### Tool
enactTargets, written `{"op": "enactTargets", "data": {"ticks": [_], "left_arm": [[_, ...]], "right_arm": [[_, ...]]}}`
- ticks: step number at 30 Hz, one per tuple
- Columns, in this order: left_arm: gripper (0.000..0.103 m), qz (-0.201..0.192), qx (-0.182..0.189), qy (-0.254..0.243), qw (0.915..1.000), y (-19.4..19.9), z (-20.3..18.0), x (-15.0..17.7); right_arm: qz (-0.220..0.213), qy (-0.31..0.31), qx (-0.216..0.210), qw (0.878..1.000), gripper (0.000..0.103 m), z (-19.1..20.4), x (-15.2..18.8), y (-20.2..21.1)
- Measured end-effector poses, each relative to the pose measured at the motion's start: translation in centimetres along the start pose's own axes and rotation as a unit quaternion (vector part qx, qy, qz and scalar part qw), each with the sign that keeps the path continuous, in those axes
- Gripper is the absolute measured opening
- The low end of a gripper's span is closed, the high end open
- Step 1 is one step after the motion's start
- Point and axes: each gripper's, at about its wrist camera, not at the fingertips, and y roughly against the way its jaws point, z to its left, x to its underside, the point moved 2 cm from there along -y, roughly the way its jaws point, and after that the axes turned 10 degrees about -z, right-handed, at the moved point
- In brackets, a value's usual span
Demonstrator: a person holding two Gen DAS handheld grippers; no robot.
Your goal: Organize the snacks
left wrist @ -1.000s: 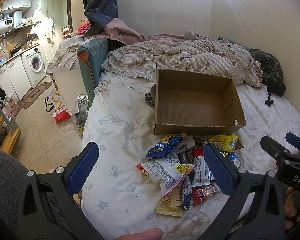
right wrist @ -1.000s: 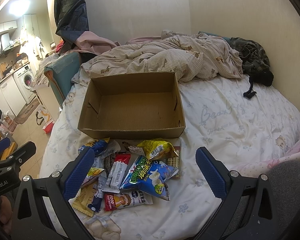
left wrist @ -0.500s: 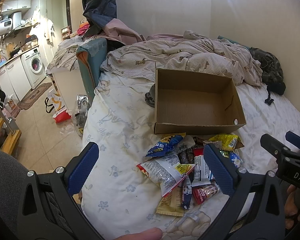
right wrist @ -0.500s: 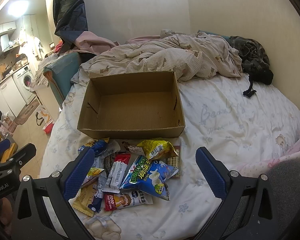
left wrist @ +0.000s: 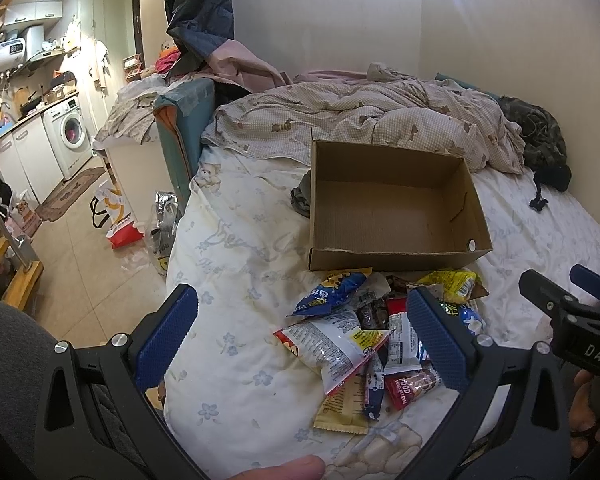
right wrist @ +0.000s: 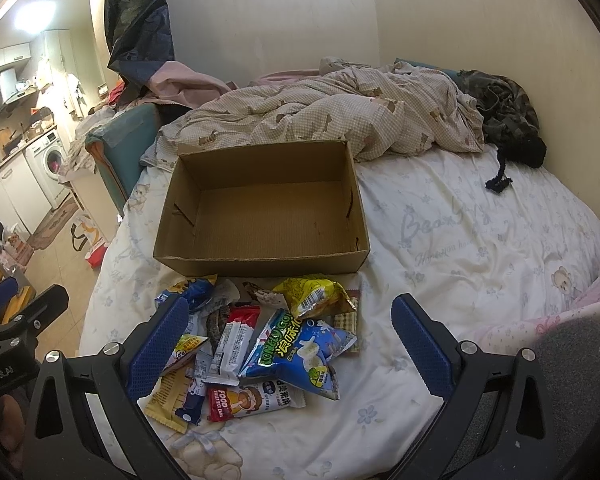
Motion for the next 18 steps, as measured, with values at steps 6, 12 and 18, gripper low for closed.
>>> {"op": "enactTargets", "data": {"ticks": [6,12,18], "left_arm": [[0.103,0.002,0.0,-0.006,1.0,-0.1,-0.3,0.0],[0.103,0.005,0.001,-0.007,1.0,-0.2,-0.4,-0.1],[0.103,0.02,0.004,-0.008,0.9998,-0.8,-0.4,-0.5]], "right_arm": [[-0.004,-0.005,0.0,1.0,0.103,-0.2,0.5,-0.2],[-0.005,-0.004,0.0,1.0,0.103,-0.2,0.5,-0.2],[0.011,-0.026,-0.004,1.0,0.103,-0.9,0.3,-0.6]]}}
